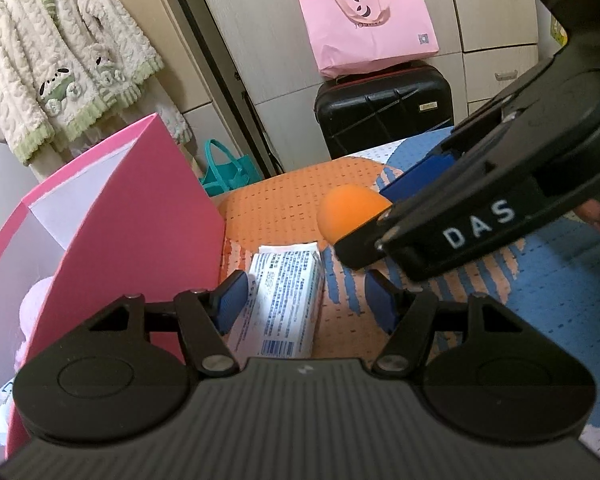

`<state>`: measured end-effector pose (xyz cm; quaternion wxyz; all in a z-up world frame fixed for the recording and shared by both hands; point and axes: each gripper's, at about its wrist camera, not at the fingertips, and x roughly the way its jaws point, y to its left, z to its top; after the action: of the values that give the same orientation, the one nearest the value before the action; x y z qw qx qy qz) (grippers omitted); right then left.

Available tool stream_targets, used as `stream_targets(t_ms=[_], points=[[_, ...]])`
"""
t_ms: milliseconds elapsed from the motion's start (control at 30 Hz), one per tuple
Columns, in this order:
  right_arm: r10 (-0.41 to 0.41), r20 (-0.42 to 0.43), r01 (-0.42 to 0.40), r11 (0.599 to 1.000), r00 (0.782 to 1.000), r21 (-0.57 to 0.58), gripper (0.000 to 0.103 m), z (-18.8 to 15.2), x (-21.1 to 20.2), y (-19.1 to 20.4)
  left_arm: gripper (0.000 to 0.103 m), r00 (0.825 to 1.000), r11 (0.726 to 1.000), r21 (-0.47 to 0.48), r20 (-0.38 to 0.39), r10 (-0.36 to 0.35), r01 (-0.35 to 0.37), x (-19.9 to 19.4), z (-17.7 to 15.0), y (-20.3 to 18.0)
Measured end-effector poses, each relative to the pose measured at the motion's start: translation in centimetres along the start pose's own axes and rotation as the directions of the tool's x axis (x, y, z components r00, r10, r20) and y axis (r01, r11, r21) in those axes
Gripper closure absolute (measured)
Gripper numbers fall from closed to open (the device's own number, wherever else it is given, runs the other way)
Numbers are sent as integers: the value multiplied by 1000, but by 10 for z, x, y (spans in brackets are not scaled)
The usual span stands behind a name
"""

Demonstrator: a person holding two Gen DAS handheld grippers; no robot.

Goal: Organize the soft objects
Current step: 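Close the left gripper on the white tissue pack while the right gripper grasps the orange sponge, then lift the tissue pack and orange sponge and carry both over the pink box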

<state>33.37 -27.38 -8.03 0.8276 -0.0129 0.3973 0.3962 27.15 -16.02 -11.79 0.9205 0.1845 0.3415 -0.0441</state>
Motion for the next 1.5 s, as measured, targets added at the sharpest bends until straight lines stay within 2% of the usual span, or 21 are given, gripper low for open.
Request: stream_targets(t_ms=[67, 100, 133, 233, 367, 633, 900, 1167, 1500], points=[[2, -6, -1, 1000, 1000, 14, 62, -1, 2, -3, 38, 1000, 1000, 9, -5, 5, -5, 1, 1, -1], [1, -3, -1, 1000, 1000, 16, 62, -2, 1, -4, 38, 1000, 1000, 10, -8, 4, -4, 1, 1, 0], [5, 4, -5, 1000, 1000, 18, 62, -3, 0, -4, 43, 1000, 1000, 7, -11, 3, -3, 1, 2, 0], [-1, 16, 1, 1000, 1000, 20, 63, -3, -2, -4, 66, 998, 998, 10, -16, 62, -62, 3, 2, 1], [-9, 33, 8, 1000, 999, 22, 63, -3, -8, -4, 69, 998, 998, -6, -5, 66, -67, 2, 0, 4], [-36, 41, 35, 999, 998, 32, 63, -7, -23, 1, 71, 999, 998, -49, -3, 49, -49, -3, -2, 10], [-80, 39, 77, 995, 996, 68, 63, -19, -41, 11, 71, 999, 997, -66, 5, -42, 42, -22, -8, 5], [-130, 24, 128, 987, 991, 96, 63, -32, -57, 18, 71, 980, 975, -102, -11, -199, 197, -35, -9, 1], [-164, 29, 159, 980, 986, 122, 63, -53, -70, 20, 60, 969, 956, -181, -48, -244, 232, -27, -10, 9]])
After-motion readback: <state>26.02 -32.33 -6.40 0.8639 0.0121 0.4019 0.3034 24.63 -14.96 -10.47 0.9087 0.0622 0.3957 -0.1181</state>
